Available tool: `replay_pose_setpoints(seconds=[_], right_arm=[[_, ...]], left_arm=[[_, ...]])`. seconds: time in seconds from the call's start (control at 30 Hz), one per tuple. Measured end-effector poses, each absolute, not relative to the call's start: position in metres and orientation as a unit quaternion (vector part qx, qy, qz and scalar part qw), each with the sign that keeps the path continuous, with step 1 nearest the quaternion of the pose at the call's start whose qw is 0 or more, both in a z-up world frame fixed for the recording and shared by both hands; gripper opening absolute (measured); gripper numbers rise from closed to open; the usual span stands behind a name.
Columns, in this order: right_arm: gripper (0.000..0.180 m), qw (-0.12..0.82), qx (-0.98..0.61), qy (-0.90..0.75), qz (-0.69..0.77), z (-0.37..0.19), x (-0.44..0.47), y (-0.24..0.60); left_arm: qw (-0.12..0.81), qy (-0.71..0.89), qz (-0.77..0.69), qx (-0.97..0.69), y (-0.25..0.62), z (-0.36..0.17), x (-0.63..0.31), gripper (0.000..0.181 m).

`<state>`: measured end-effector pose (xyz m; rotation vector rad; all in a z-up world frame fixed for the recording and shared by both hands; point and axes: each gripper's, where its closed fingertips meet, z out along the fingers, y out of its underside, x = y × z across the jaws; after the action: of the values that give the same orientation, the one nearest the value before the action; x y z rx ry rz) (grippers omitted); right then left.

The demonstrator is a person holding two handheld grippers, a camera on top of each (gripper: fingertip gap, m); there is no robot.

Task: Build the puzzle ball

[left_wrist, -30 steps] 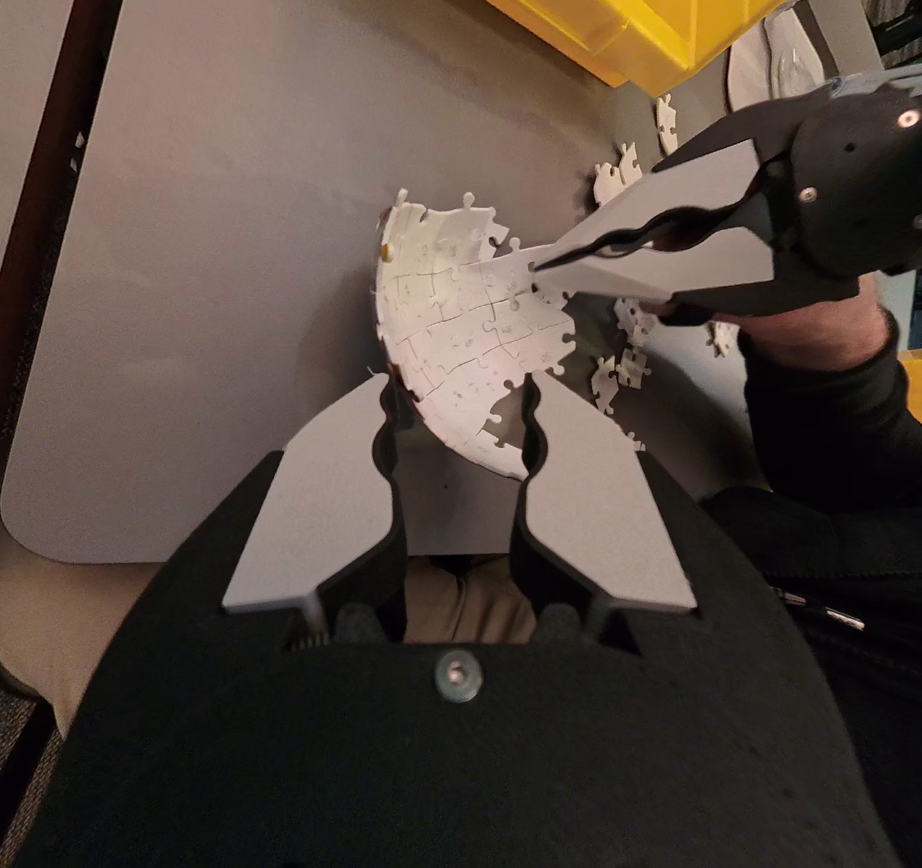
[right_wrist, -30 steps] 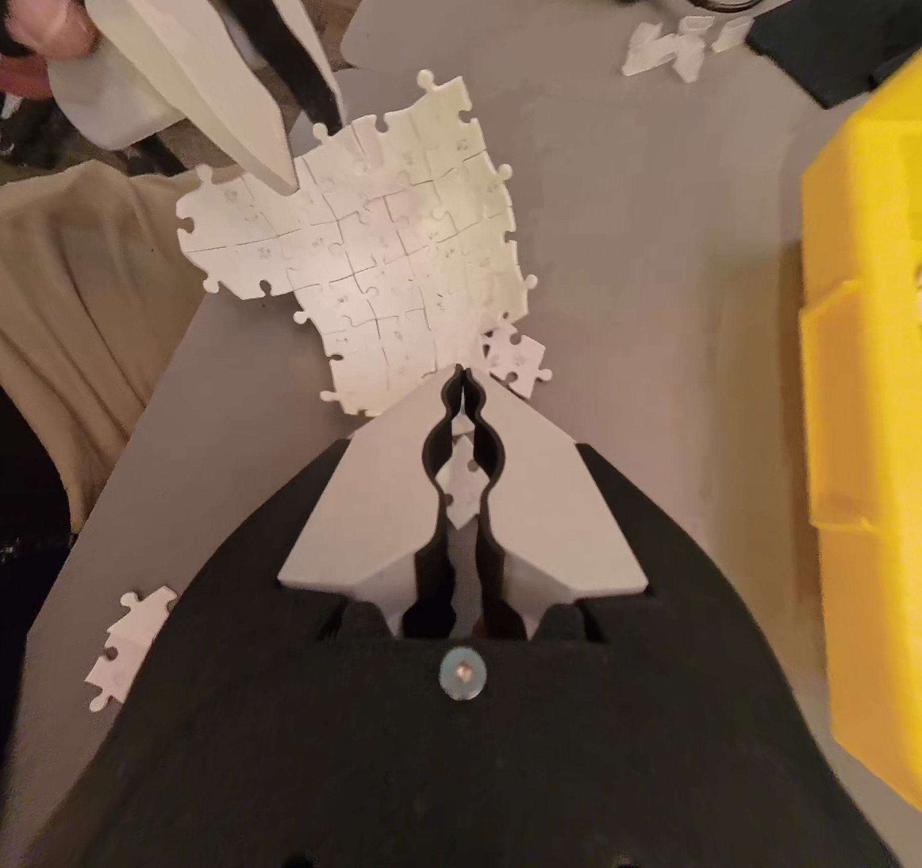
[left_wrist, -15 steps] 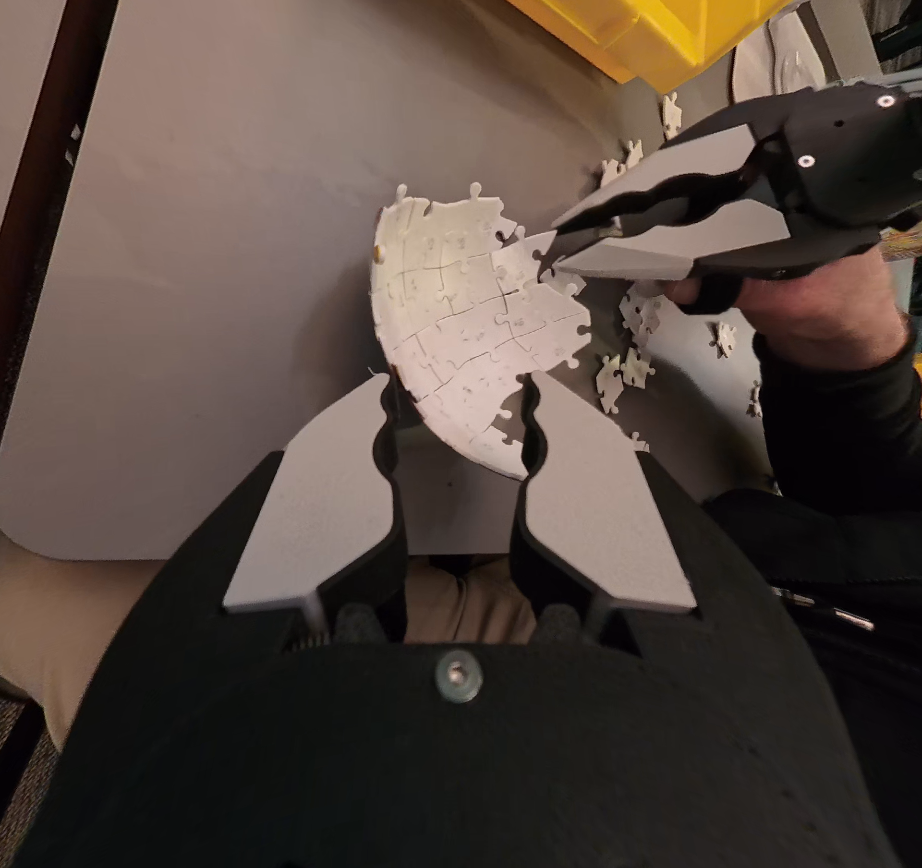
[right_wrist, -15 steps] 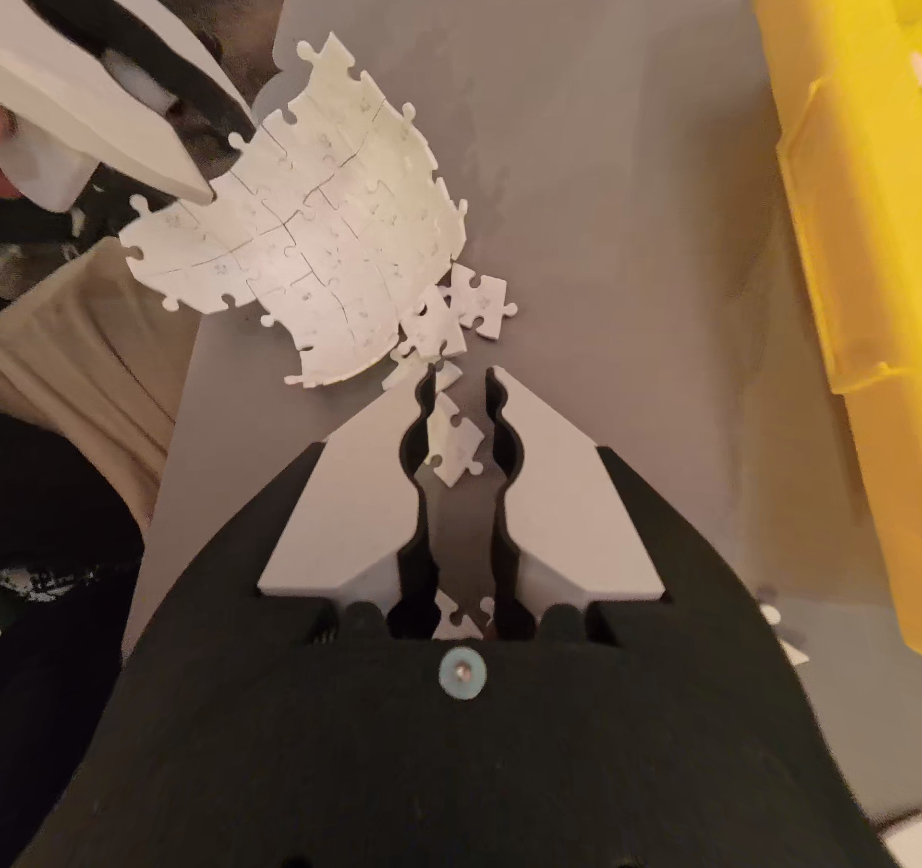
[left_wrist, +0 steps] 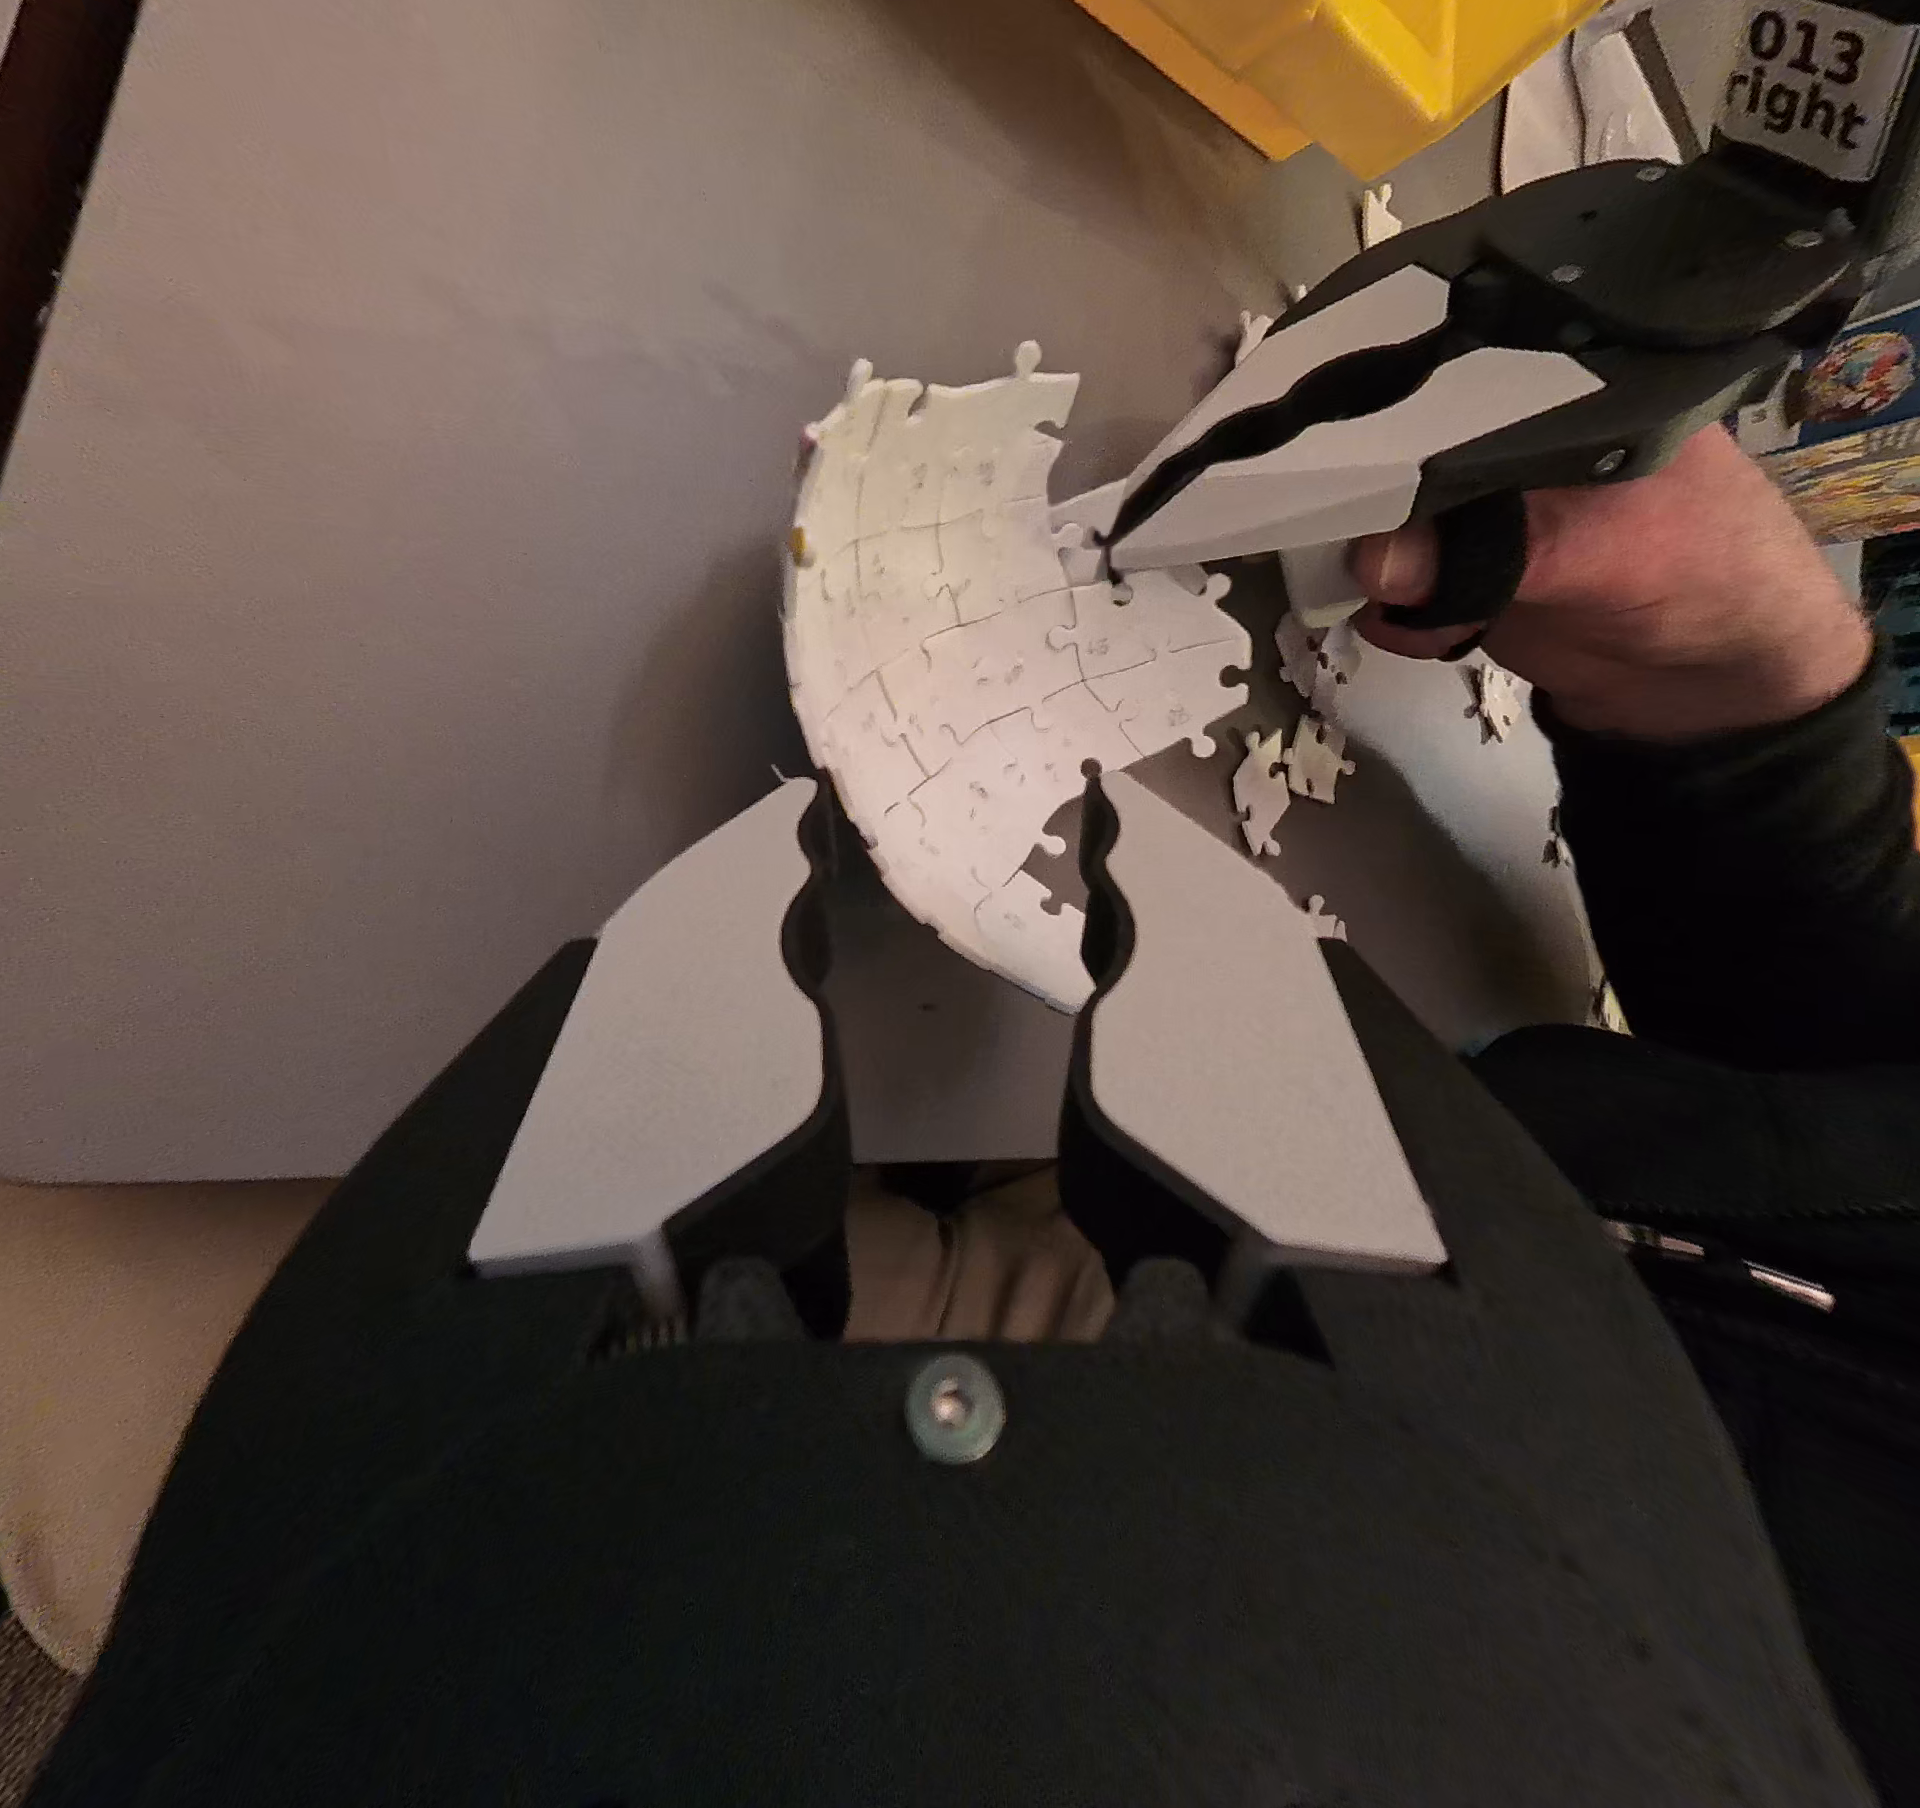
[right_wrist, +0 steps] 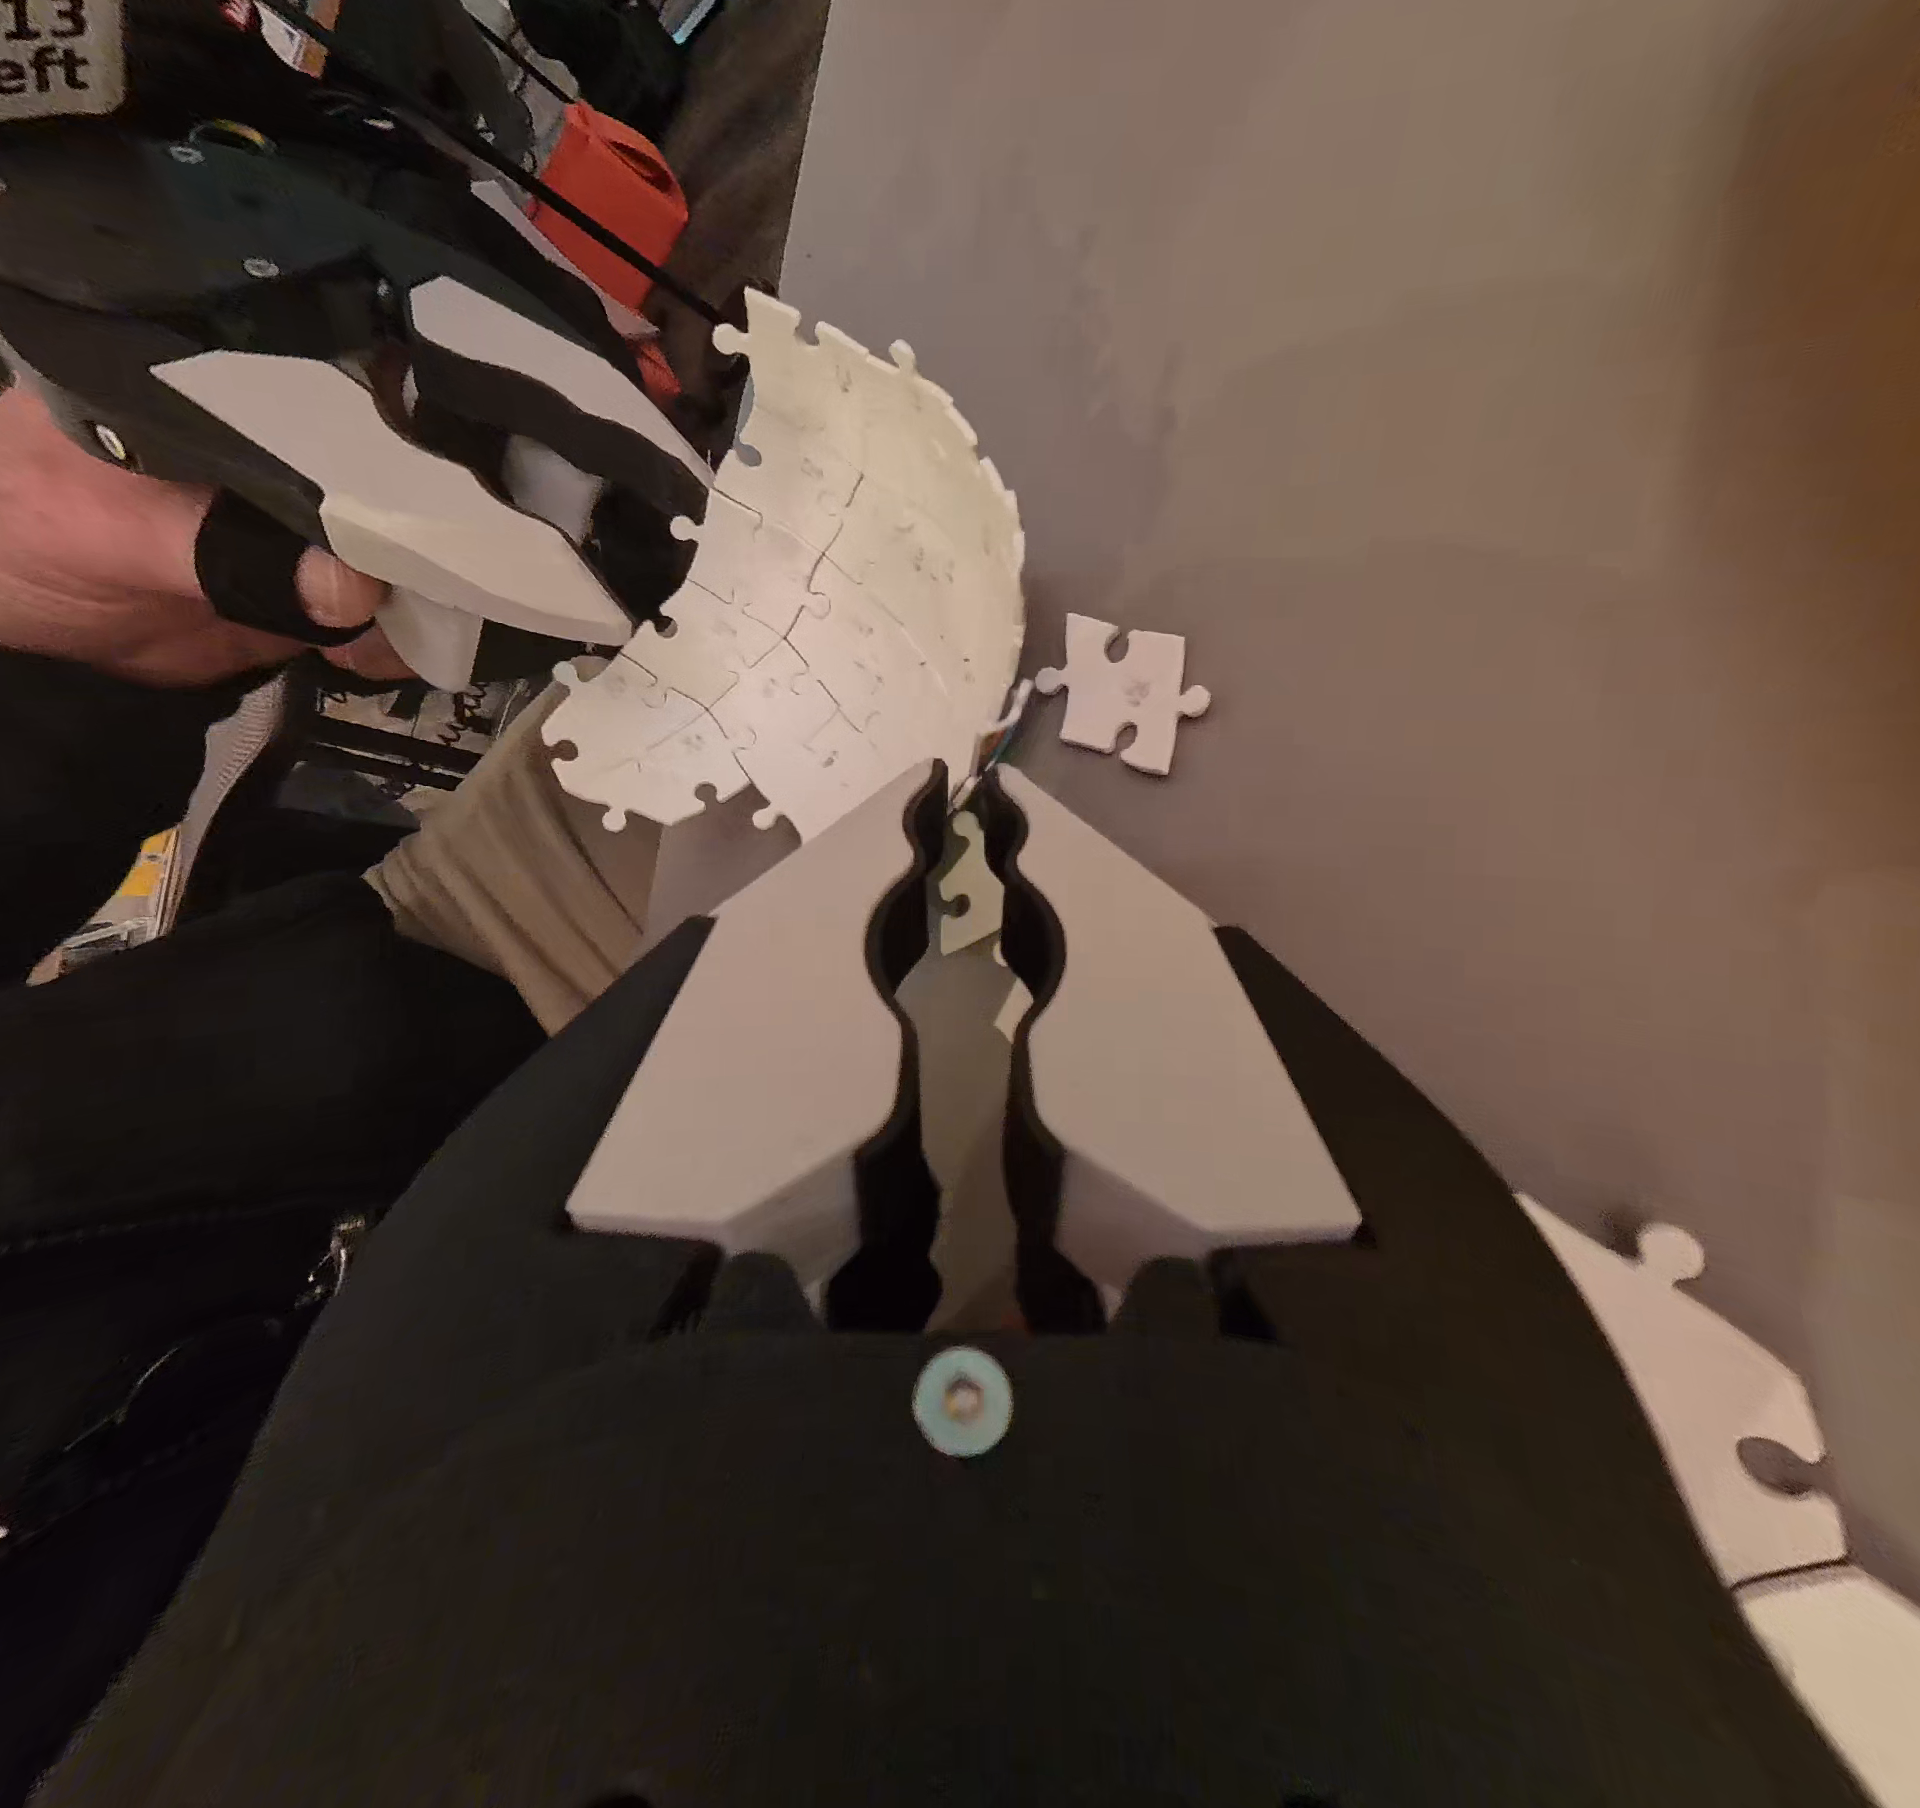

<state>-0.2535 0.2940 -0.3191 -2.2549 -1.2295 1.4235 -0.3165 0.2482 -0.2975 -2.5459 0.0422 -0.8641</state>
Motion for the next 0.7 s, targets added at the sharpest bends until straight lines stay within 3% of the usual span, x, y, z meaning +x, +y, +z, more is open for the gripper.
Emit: replay_pose_setpoints(seconds=[0.27,0.67,0.7], right_arm=[[0.000,0.108,-0.771,-0.415,0.471,-0.319,-0.253,0.295],[0.000,0.113,-0.771,-0.414,0.470,-0.314,-0.254,0.294],[0.000,0.115,-0.772,-0.413,0.469,-0.313,-0.252,0.294]], left_arm=[[0.239,0.011,-0.310,-0.920,0.244,-0.305,-0.318,0.041],[0.275,-0.001,-0.311,-0.910,0.246,-0.308,-0.332,0.013],[0.276,0.001,-0.315,-0.908,0.246,-0.308,-0.331,0.017]])
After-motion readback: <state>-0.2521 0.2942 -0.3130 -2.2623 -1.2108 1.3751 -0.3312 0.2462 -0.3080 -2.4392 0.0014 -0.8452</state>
